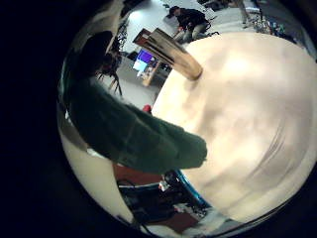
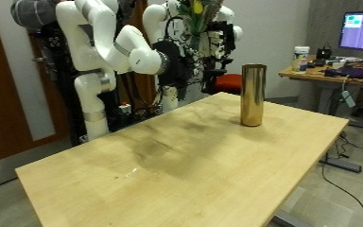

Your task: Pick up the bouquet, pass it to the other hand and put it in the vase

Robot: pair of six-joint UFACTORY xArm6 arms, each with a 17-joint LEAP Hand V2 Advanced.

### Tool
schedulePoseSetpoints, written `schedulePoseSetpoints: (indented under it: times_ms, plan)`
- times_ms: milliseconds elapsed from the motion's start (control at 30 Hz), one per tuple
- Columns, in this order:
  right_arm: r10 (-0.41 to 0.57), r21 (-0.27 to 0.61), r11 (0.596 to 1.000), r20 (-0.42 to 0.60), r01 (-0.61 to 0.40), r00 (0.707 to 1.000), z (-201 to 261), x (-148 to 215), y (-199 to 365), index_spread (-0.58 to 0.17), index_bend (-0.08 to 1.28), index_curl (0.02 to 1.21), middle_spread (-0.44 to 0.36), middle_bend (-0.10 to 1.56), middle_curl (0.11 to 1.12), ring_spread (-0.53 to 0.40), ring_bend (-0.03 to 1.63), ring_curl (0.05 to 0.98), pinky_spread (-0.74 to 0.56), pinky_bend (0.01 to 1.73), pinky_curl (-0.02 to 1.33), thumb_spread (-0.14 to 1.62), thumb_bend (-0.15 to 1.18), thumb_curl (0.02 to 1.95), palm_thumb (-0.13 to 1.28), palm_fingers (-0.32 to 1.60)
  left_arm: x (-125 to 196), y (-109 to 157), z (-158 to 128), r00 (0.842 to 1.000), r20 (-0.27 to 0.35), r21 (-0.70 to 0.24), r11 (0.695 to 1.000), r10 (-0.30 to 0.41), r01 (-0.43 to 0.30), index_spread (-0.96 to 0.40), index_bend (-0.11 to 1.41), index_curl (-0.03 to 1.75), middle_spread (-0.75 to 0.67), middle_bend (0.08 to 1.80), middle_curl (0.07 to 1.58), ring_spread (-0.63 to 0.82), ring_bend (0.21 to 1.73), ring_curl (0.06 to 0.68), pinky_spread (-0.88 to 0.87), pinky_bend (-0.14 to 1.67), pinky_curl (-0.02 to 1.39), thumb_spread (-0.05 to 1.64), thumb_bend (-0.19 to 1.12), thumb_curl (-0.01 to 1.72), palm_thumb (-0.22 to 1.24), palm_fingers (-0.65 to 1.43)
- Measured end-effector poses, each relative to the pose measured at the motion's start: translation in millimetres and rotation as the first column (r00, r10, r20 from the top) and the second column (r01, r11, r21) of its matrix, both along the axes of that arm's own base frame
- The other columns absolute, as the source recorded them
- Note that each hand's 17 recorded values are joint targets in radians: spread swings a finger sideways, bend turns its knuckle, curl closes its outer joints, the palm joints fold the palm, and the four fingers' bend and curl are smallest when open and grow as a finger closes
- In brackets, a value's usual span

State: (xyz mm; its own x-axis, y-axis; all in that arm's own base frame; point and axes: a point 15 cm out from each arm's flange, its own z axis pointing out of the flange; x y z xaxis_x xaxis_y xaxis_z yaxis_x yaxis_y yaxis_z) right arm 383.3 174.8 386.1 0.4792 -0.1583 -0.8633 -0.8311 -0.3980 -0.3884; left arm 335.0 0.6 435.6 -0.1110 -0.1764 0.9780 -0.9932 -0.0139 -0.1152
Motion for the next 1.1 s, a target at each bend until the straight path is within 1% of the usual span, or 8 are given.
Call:
schedulePoseSetpoints:
  times_ms: [300, 400, 500, 567, 767, 900, 1000, 1100]
  plan:
    - [0.005, -0.116, 0.993, 0.041, 0.000, 0.999, -18.3, 2.2, 1.2, -0.362, 0.90, 1.15, -0.152, 1.30, 0.82, -0.194, 1.45, 0.650, -0.21, 1.08, 1.25, 0.26, 0.07, 1.24, 1.24, 1.12, 1.3, 4.0, 0.0, 0.997, -0.066, 0.025, 0.999, -0.026, 0.028, 0.11, 0.20, 0.36, -0.10, 0.73, 0.59, 0.13, 0.69, 0.172, 0.29, 0.19, 0.26, 0.85, -0.02, 0.35, 0.37, 0.39]
    - [0.002, -0.124, 0.992, 0.052, 0.004, 0.999, -18.5, 3.4, 2.7, -0.362, 0.90, 1.15, -0.152, 1.30, 0.82, -0.195, 1.45, 0.651, -0.21, 1.08, 1.25, 0.26, 0.06, 1.24, 1.24, 1.11, 0.8, 2.1, -1.7, 0.993, -0.102, 0.028, 0.997, -0.062, 0.066, 0.05, 0.21, 0.42, -0.22, 0.83, 0.70, -0.07, 0.78, 0.191, 0.16, 0.23, 0.27, 0.87, -0.02, 0.35, 0.45, 0.44]
    - [0.002, -0.125, 0.992, 0.055, 0.005, 0.998, -17.3, 4.0, 3.3, -0.361, 0.90, 1.15, -0.152, 1.30, 0.82, -0.195, 1.45, 0.652, -0.21, 1.08, 1.26, 0.26, 0.06, 1.24, 1.24, 1.11, 2.1, -3.2, -5.6, 0.985, -0.145, 0.024, 0.995, -0.095, 0.100, 0.03, 0.18, 0.44, -0.26, 0.86, 0.75, -0.16, 0.84, 0.212, 0.06, 0.30, 0.28, 0.88, -0.02, 0.35, 0.47, 0.48]
    - [0.002, -0.125, 0.992, 0.056, 0.005, 0.998, -16.7, 3.9, 3.3, -0.360, 0.90, 1.15, -0.151, 1.30, 0.82, -0.195, 1.45, 0.653, -0.21, 1.08, 1.26, 0.25, 0.06, 1.24, 1.24, 1.11, 2.5, -6.5, -8.0, 0.980, -0.161, 0.021, 0.993, -0.113, 0.118, -0.01, 0.13, 0.46, -0.32, 0.86, 0.81, -0.32, 0.97, 0.256, -0.21, 0.55, 0.33, 0.89, -0.02, 0.36, 0.53, 0.61]
    - [-0.002, -0.123, 0.992, 0.058, 0.010, 0.998, -15.3, 4.1, 2.3, -0.360, 0.90, 1.15, -0.149, 1.30, 0.82, -0.195, 1.44, 0.654, -0.22, 1.08, 1.26, 0.25, 0.04, 1.24, 1.23, 1.12, 6.2, -12.4, -10.5, 0.972, -0.189, 0.017, 0.989, -0.141, 0.147, -0.11, 0.15, 0.51, -0.42, 0.84, 0.98, -0.50, 1.23, 0.388, -0.70, 1.04, 0.44, 0.90, -0.02, 0.37, 0.65, 0.72]
    - [-0.007, -0.119, 0.993, 0.052, 0.014, 0.999, -16.6, 3.7, 1.7, -0.361, 0.90, 1.15, -0.148, 1.31, 0.81, -0.196, 1.44, 0.654, -0.22, 1.07, 1.25, 0.27, 0.01, 1.22, 1.22, 1.12, 6.7, -11.9, -6.2, 0.975, -0.184, 0.018, 0.991, -0.127, 0.132, -0.16, 0.14, 0.56, -0.47, 0.78, 1.07, -0.50, 1.38, 0.460, -0.76, 1.24, 0.50, 0.88, -0.02, 0.38, 0.70, 0.79]
    - [-0.018, -0.121, 0.992, 0.047, 0.024, 0.999, -19.5, 4.5, -0.1, -0.361, 0.90, 1.15, -0.147, 1.30, 0.81, -0.200, 1.43, 0.652, -0.23, 1.07, 1.23, 0.34, -0.02, 1.19, 1.20, 1.12, 10.1, -8.5, -2.1, 0.980, -0.177, -0.002, 0.996, -0.092, 0.093, -0.25, 0.17, 0.67, -0.52, 0.69, 1.19, -0.45, 1.53, 0.524, -0.67, 1.45, 0.56, 0.87, -0.01, 0.39, 0.79, 0.88]
    - [-0.032, -0.129, 0.991, 0.048, 0.038, 0.998, -21.2, 6.6, -1.3, -0.355, 0.83, 1.13, -0.157, 1.23, 0.79, -0.209, 1.36, 0.634, -0.25, 1.08, 1.15, 0.57, -0.04, 1.07, 1.10, 1.06, 15.1, -5.7, 3.4, 0.988, -0.148, -0.042, 0.999, -0.040, 0.034, -0.35, 0.27, 0.85, -0.56, 0.71, 1.29, -0.42, 1.55, 0.542, -0.60, 1.46, 0.57, 0.86, -0.01, 0.41, 0.88, 0.99]
